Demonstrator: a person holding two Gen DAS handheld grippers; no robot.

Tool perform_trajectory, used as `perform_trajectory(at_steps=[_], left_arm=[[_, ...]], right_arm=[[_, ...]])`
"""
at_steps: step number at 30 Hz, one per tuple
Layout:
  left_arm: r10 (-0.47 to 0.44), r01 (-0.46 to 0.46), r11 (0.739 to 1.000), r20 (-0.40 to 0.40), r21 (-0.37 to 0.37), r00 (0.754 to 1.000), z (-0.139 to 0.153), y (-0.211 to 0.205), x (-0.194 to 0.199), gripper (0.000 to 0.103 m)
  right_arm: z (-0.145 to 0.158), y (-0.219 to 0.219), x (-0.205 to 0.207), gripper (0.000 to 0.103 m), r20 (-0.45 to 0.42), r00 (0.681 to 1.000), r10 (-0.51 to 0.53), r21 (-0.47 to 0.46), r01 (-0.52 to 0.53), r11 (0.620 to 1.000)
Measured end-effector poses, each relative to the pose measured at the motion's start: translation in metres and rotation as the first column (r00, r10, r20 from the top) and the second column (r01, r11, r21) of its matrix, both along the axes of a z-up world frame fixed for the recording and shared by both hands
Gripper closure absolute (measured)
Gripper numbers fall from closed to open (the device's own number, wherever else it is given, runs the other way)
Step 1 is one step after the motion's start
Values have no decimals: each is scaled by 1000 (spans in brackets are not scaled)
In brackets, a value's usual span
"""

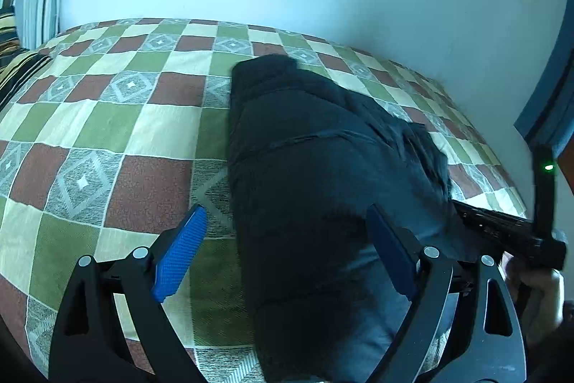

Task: Fold large clothes

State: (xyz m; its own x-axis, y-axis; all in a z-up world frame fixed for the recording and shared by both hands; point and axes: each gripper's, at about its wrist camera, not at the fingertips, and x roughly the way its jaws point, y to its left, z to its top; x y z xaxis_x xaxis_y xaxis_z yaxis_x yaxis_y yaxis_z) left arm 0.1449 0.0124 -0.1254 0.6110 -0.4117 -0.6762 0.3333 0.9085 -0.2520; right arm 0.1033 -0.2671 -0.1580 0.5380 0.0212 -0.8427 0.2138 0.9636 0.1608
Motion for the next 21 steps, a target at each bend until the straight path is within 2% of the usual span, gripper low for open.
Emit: perform_trajectory(at_steps=[1,2,5,11,12,13,14,15,21], left_arm=[[-14,14,1000,-3,8,1000,-1,-4,0,13],[-33,33,999,-5,25,999,-3,-11,1,13],[-63,64,998,-36,21,997,-12,-24,3,13],[-50,50,999,-45,12,998,-13,-23,5,13],[-47,48,999,-46,10,998,-14,-22,4,13],[-45,45,999,-48,5,998,-14,-21,4,13],[-43,43,999,-49,2,998,-15,-21,4,13],[-42,42,999,-49,1,998,-15,-21,4,13],[-36,36,999,-41,12,999,-15,-20,2,13]], right_arm=[[-8,-11,0,103,-18,1000,-7,77,8,997],[-13,-16,-1,103,-23,1000,-9,106,12,994],[-13,-15,-2,102,-18,1000,-1,93,2,996],[20,-3,-8,98,59,998,30,106,-36,994],[26,0,-8,96,75,996,38,121,-47,992],[30,3,-7,90,86,995,47,139,-58,989],[31,5,-6,82,86,995,52,149,-65,987],[30,10,-3,80,78,995,60,154,-72,985],[23,14,0,80,52,997,48,178,-57,982]])
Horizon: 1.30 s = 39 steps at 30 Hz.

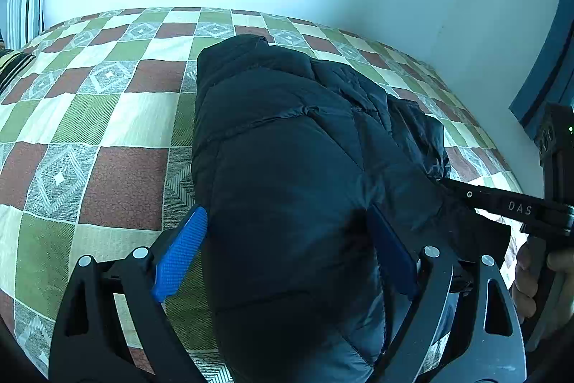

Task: Fold large clothes

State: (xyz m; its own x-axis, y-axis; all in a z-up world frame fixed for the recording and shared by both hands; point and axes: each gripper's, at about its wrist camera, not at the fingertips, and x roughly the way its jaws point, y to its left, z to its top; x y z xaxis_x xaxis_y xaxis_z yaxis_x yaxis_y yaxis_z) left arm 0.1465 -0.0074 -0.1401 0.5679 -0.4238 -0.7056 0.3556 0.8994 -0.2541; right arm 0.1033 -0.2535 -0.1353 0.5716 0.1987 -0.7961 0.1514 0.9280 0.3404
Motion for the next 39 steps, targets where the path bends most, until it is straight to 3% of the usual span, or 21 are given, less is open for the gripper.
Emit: perform_trajectory(at_steps=[4,7,13,15,16,17,20,30,36,39], left_arm=[[-1,1,1000,-2,-8,1000,-1,1,1,12],[-1,1,1000,-4,-11,1000,-1,0,2,12],[-3,3,1000,-6,-7,1000,-2,0,2,12],[-3,3,1000,-9,-8,1000,-3,0,3,12],[-4,3,1000,-11,-9,1000,-3,-1,3,12],[-5,5,1000,-12,-8,1000,-3,-1,3,12],[-8,8,1000,-5,5,1000,-1,-3,4,12],[1,-2,999,19,51,1000,8,-5,4,12],[-37,39,996,-21,81,999,-8,-20,7,12],[-59,64,993,-56,97,997,-25,-29,14,12]], right_arm=[[8,-5,-3,79,19,1000,-10,23,10,1000],[10,0,-3,62,23,1000,10,23,-10,1000],[-7,14,2,61,-35,998,56,-6,-56,998],[-12,14,3,64,-48,997,63,-7,-63,998],[-13,15,3,78,-48,997,68,-7,-68,998],[-15,17,4,85,-51,994,91,-3,-92,996],[-15,24,2,91,-45,993,106,-57,-109,992],[-16,11,-2,95,-36,998,55,-153,-60,986],[-29,3,-6,95,-68,997,42,-206,-55,977],[-50,-9,-1,95,-105,994,38,-160,-54,986]])
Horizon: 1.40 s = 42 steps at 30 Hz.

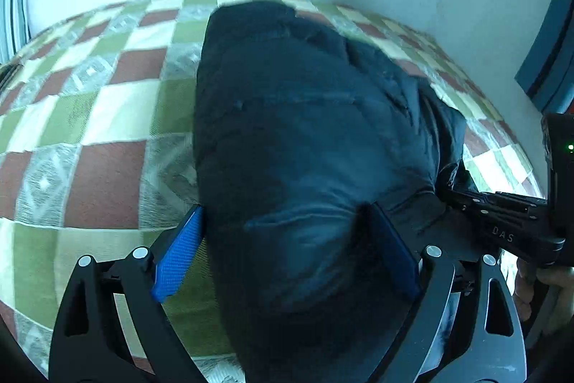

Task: Fold large clothes

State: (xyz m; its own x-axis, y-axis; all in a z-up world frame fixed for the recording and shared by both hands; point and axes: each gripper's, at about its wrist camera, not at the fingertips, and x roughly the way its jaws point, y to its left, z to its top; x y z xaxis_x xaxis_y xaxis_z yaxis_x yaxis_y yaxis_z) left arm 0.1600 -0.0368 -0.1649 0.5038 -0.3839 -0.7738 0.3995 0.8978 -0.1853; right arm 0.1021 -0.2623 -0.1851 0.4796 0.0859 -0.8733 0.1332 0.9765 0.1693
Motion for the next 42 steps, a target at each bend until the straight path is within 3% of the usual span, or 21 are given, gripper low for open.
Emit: perform_trajectory(at_steps=[2,5,10,13,18,21,25,30,35,38,42], left_arm=[[-9,9,999,14,36,1000,-7,-8,2,11],[4,-4,997,8,79,1000,-19,-15,8,11],[1,-1,998,-7,61,1000,-11,-11,10,11],[5,-4,998,-24,55,1000,6,-6,9,14],[-17,0,990,123,141,992,38,-8,4,14],[1,-17,991,117,132,993,42,-7,21,14],[29,-43,992,115,121,993,44,-13,48,14],[67,-75,984,51,163,996,30,-21,75,14],[87,-78,979,-44,188,995,-2,-30,91,14],[100,-84,978,-75,193,992,-12,-30,99,14],[95,-84,978,-47,192,994,1,-26,92,18]], right_arm=[[-13,-10,4,95,-12,1000,-13,61,14,998],[-20,-13,7,94,-6,1000,-18,62,18,998],[-11,-10,4,93,17,1000,-22,47,21,999],[0,-7,0,92,43,999,-18,40,17,999],[35,-3,-5,87,104,994,-30,19,29,999],[64,3,-1,87,186,982,-24,-18,28,999],[80,9,25,87,214,977,-6,-53,17,998],[59,10,64,87,144,990,5,-106,11,994],[4,5,87,93,25,1000,-2,-129,5,992],[-7,2,92,94,21,1000,-19,-101,21,995],[1,6,87,94,45,999,-2,-115,8,993]])
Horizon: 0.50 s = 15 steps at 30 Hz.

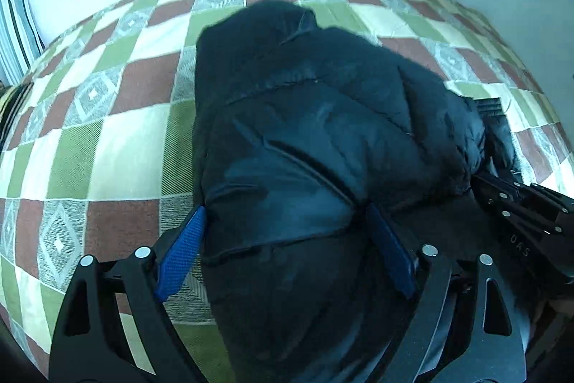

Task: Fold large clothes

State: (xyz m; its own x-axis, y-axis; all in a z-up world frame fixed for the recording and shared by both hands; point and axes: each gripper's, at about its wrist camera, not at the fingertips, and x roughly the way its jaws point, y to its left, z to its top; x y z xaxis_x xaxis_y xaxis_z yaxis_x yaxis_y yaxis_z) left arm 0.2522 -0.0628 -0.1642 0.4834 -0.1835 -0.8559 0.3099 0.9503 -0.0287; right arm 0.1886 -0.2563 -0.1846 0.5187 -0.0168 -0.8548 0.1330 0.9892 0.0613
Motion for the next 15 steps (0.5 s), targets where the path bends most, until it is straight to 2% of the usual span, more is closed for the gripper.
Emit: perform_trajectory(at_steps=[4,8,11,15], left_arm=[[77,-74,996,57,-50,995,29,20,-30,20],[86,-80,995,127,-52,988,47,31,-74,20],[94,-89,995,113,-48,989,41,34,-94,20],[99,-98,995,101,-20,990,21,32,-100,17]], right_arm=[[25,-6,-27,90,57,998,-35,60,32,998],[50,0,-61,88,111,993,-43,35,39,999],[53,3,-79,82,110,993,-45,33,41,999],[35,8,-92,79,63,997,-45,8,45,999]])
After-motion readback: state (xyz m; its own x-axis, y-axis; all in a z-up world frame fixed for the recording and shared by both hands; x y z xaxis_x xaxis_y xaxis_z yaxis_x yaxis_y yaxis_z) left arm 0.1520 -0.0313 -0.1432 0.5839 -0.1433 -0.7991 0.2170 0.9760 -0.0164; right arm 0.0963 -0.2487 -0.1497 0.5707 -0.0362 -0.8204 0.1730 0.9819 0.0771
